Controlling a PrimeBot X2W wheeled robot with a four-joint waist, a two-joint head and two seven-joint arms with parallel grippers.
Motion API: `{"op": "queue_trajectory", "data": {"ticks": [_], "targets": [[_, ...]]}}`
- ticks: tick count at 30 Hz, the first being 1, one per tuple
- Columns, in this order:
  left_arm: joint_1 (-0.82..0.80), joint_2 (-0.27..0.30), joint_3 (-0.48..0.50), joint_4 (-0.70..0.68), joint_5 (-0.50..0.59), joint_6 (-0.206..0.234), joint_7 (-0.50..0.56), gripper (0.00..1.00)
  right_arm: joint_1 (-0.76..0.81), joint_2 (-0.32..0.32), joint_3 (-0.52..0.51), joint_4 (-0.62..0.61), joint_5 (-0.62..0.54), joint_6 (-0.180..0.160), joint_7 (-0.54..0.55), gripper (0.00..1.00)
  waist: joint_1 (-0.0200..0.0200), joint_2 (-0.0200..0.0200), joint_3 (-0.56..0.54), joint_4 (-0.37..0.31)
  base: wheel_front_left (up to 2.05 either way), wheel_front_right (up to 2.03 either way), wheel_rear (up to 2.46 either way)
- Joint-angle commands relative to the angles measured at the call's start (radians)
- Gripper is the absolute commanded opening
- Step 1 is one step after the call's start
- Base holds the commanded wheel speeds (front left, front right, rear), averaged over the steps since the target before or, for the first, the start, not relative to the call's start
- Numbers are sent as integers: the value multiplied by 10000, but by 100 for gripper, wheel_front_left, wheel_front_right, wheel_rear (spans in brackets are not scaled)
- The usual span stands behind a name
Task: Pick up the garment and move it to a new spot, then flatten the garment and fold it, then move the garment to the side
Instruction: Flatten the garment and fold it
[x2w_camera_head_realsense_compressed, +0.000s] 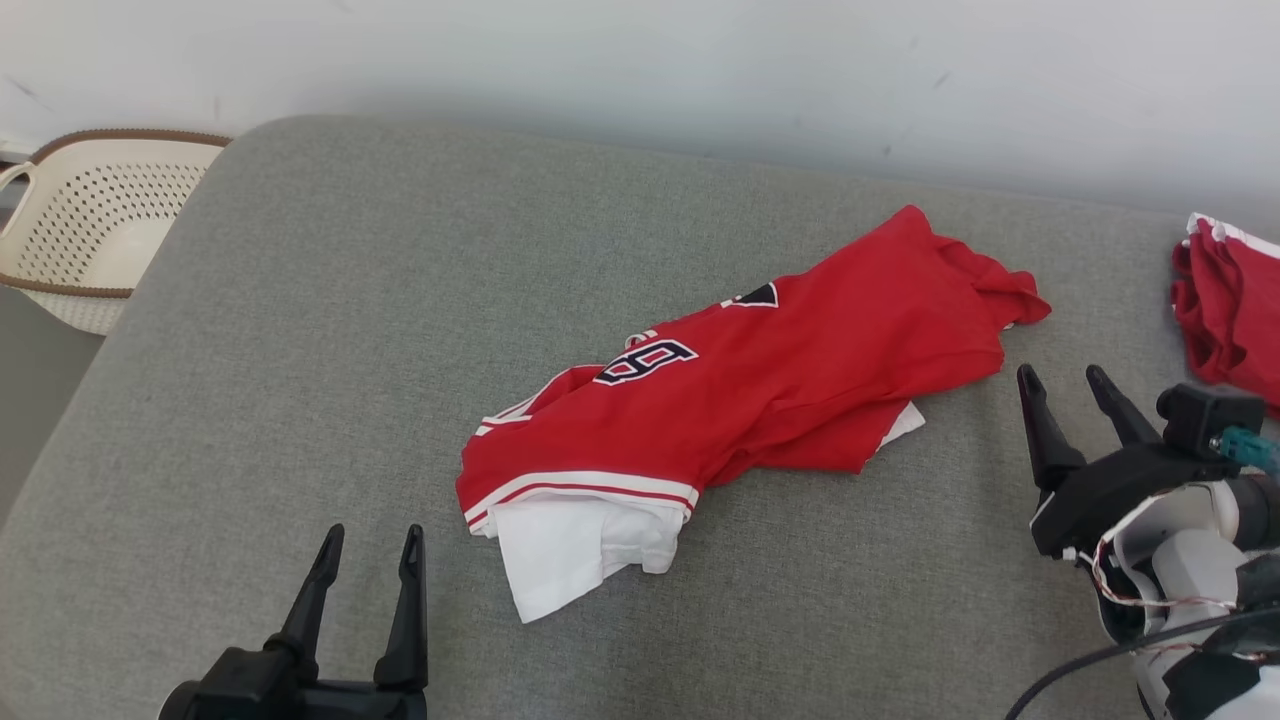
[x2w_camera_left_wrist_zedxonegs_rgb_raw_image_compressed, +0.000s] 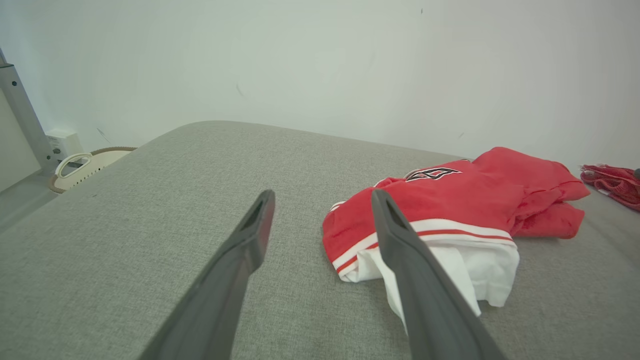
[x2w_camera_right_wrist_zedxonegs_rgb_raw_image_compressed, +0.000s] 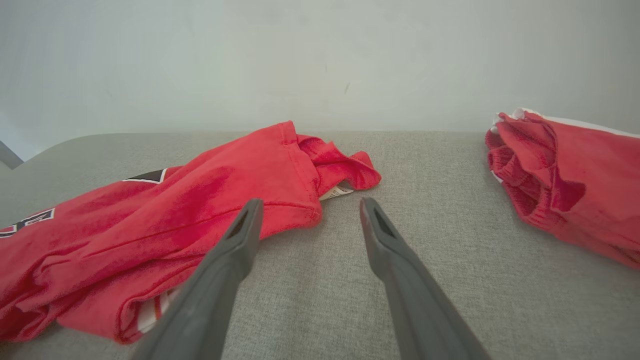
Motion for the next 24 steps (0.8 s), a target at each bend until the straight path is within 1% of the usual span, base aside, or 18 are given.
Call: {"op": "queue_trajectory", "data": {"ticks": [1, 5, 10, 21, 22, 23, 24], "targets": [[-8, 7, 18, -28, 99, -32, -40, 100, -173, 31, -21, 5, -71, -11, 28, 100, 0, 0, 74, 16, 0, 0, 0], [-167, 7, -88, -37, 0, -32, -40, 100, -592, 119, -13, 414, -111, -11, 228, 100, 0, 0, 282, 150, 0, 0, 0], [-273, 7, -172, -12, -96, 24, -40, 100, -1231, 176, 69, 1263, -60, -11, 345, 100, 0, 0, 574, 413, 0, 0, 0], [-485, 7, -264, -102, -179, 84, -40, 100, -2288, 127, 341, 3020, 199, -11, 59, 100, 0, 0, 1163, 888, 0, 0, 0], [-505, 8, -273, -105, -193, 74, -40, 100, -2352, 131, 377, 3133, 209, -11, 36, 35, 0, 0, 1206, 914, 0, 0, 0], [-530, 5, -289, -113, -204, 81, -40, 100, -2408, 126, 403, 3221, 233, -11, -40, 2, 0, 0, 1238, 933, 0, 0, 0], [-547, 7, -295, -110, -202, 97, -40, 100, -2455, 138, 445, 3295, 249, -11, -101, 0, 0, 0, 1256, 943, 0, 0, 0]]}}
